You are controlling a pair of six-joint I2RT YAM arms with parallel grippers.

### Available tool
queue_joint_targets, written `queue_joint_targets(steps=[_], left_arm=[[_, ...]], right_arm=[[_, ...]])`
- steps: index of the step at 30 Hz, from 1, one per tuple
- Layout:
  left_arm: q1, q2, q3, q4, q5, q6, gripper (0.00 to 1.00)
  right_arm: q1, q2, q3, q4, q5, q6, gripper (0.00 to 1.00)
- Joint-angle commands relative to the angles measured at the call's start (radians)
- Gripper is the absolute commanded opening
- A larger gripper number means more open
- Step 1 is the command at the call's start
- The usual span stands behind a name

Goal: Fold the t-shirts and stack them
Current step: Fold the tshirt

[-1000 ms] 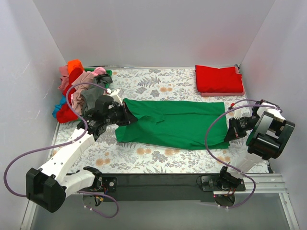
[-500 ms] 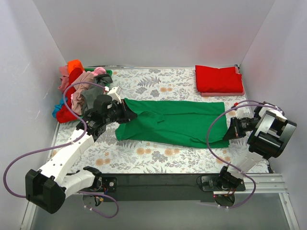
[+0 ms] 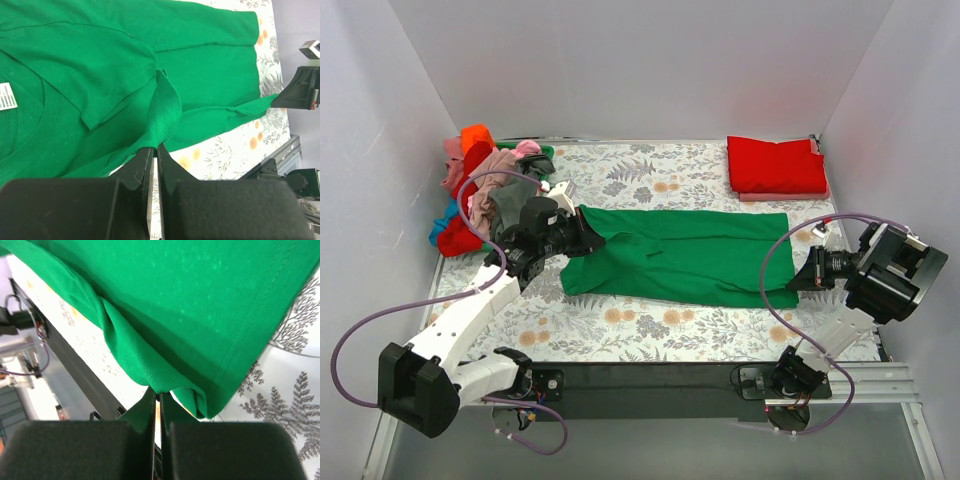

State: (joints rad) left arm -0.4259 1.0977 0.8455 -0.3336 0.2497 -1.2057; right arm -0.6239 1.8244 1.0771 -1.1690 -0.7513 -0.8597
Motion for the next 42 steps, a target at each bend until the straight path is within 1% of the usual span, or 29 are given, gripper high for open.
queue_joint_targets(steps=[1, 9, 16, 27, 35, 42], left_arm=[[0.009, 0.002, 0.013, 0.019, -0.023, 0.021, 0.00], [0.015, 0.021, 0.015, 0.030, -0.033, 0.032, 0.00], [0.018, 0.047, 0.024, 0.034, -0.033, 0.040, 0.00], [0.024, 0.082, 0.033, 0.045, -0.021, 0.057, 0.00], [0.026, 0.114, 0.072, 0.045, -0.007, 0.086, 0.00], [0.027, 0.100, 0.063, 0.045, -0.043, 0.090, 0.00]], right_arm=[[-0.026, 0.016, 0.038, 0.003, -0.080, 0.004, 0.01], [-0.066, 0.033, 0.052, 0.031, -0.114, 0.031, 0.01], [-0.069, 0.027, 0.052, 0.095, -0.117, 0.091, 0.01], [-0.071, 0.061, 0.072, 0.126, -0.115, 0.120, 0.01], [-0.054, 0.076, 0.090, 0.137, -0.114, 0.131, 0.01], [-0.025, 0.093, 0.125, 0.155, -0.118, 0.171, 0.01]])
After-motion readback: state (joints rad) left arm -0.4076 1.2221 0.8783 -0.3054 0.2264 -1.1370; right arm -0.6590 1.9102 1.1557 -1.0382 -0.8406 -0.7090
